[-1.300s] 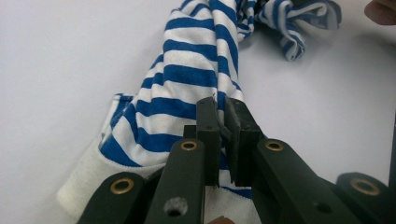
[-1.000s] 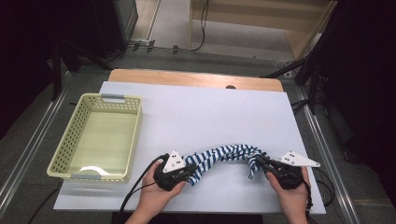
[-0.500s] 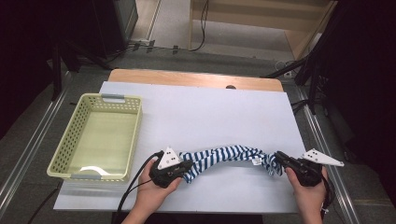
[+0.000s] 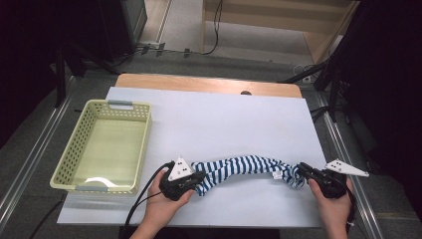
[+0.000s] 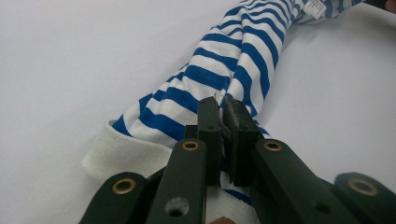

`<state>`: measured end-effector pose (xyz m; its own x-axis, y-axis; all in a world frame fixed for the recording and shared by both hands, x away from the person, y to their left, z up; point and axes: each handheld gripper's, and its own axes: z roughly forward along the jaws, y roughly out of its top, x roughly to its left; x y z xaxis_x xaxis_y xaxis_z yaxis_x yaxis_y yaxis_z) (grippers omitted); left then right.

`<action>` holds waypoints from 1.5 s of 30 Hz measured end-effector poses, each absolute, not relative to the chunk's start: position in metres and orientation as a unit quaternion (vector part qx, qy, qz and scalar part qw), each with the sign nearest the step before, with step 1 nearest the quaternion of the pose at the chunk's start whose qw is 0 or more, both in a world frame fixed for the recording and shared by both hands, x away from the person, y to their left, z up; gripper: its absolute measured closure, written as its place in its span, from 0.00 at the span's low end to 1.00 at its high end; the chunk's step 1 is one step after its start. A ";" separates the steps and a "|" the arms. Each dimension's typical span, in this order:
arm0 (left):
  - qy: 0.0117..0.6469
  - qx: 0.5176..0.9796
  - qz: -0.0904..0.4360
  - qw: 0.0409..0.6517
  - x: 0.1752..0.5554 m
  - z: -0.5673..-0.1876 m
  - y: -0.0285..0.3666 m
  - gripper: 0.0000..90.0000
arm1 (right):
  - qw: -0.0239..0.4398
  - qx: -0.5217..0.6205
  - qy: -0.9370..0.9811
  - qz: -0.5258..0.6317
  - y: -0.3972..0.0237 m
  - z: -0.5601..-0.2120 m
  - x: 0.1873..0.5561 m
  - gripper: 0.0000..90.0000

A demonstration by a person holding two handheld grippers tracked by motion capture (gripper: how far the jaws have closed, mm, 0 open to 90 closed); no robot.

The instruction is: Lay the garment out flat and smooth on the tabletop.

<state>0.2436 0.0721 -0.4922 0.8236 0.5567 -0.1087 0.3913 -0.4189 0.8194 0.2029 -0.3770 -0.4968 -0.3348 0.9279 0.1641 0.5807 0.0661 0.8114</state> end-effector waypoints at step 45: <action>0.279 0.835 0.087 0.466 0.242 -0.490 0.070 0.97 | 0.154 0.443 0.805 0.363 -0.249 -0.523 0.228 0.95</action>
